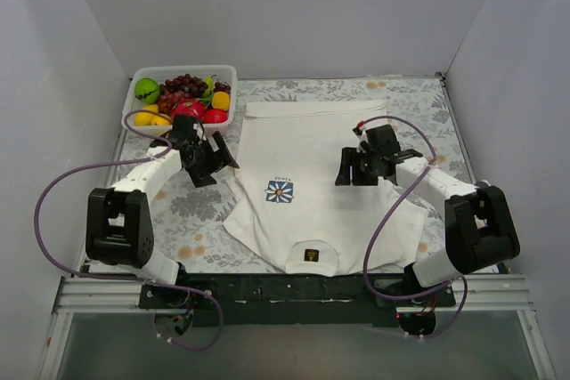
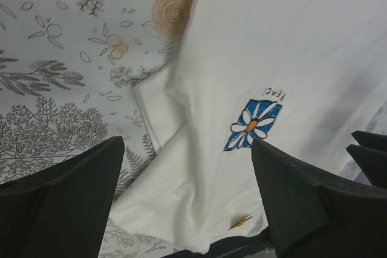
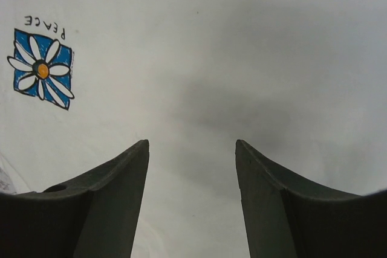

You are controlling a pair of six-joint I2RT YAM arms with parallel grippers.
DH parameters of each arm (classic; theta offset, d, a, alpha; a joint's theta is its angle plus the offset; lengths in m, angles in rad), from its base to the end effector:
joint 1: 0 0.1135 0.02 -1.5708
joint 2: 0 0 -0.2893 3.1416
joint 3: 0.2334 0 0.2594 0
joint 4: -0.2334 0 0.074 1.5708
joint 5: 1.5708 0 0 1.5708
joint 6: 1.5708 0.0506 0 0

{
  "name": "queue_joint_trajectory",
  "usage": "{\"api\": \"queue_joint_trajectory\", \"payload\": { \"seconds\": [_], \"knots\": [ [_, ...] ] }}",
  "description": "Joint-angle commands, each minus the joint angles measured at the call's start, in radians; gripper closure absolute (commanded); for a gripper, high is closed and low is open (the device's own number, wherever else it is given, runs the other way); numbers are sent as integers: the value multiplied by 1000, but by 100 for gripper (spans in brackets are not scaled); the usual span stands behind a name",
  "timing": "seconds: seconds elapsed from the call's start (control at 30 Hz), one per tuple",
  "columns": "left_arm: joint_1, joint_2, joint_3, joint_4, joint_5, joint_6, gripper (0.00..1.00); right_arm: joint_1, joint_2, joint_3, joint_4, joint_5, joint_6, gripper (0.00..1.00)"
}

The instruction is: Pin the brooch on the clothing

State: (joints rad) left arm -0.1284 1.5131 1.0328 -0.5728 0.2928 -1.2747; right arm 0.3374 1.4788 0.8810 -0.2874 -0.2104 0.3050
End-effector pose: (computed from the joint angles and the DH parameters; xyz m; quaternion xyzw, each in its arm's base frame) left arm 0.3110 -0.0549 0.2325 -0.4872 0.8238 -0.2712 0.1024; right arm 0.2928 0.1139 0.2135 -0.0505 0.9359 0.1994 0.2860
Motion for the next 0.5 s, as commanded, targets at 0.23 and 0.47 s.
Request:
{"api": "queue_joint_trajectory", "payload": {
  "seconds": [0.23,0.47],
  "knots": [
    [-20,68,-63,8,-93,52,30,22,23,-89,60,0,-10,34],
    [-68,116,-50,-9,-181,57,47,20,40,-91,65,0,-10,35]
  ]
}}
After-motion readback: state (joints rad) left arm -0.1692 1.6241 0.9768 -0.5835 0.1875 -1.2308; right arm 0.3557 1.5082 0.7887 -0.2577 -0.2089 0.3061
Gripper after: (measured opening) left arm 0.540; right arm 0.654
